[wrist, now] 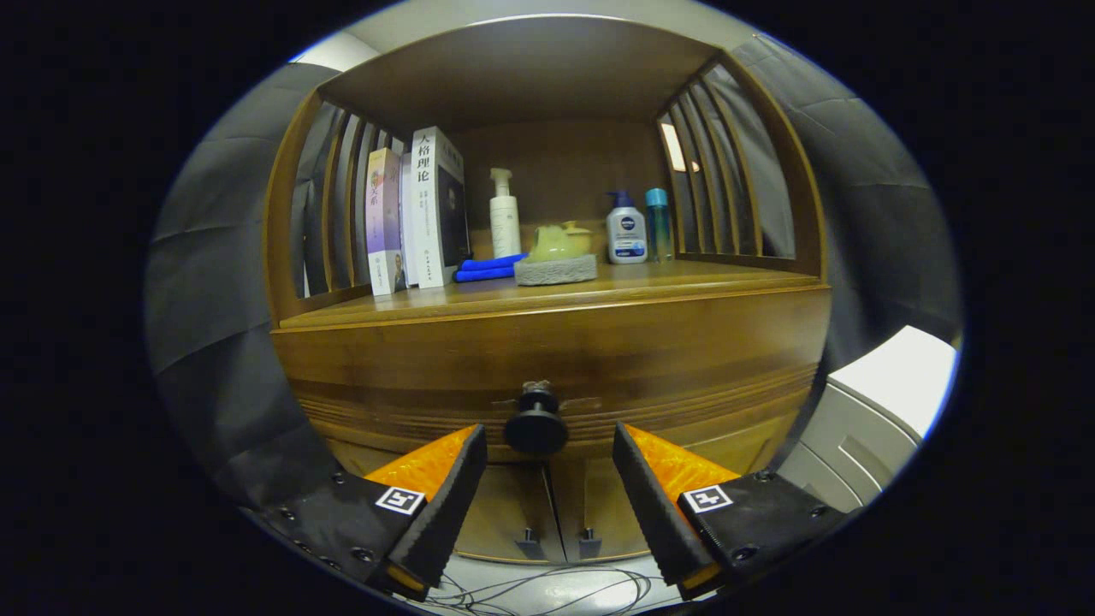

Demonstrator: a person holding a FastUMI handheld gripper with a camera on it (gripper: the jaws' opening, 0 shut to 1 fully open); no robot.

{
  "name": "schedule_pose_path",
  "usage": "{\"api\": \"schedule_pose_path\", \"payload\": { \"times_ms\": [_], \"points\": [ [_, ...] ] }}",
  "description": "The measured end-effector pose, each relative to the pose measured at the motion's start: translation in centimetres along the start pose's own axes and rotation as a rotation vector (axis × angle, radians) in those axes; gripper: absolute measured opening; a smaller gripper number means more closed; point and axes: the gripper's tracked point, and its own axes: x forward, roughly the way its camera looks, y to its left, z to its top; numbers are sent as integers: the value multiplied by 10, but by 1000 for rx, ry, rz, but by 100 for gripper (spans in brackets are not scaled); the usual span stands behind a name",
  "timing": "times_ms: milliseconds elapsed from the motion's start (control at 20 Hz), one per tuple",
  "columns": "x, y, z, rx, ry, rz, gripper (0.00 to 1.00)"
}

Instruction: Pull open the drawer, take out the items inside it, and place them on the countertop above the cabinet.

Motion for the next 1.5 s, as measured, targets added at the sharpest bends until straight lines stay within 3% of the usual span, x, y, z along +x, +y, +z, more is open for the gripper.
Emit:
{"api": "schedule_pose_path", "payload": {
  "times_ms": [550,1150,1500],
  "points": [
    [-75,-24,37,74,-92,-35,94],
    [-201,15,173,-49,-363,26,94],
    [-215,5,183,-23,-383,33,94]
  ]
}}
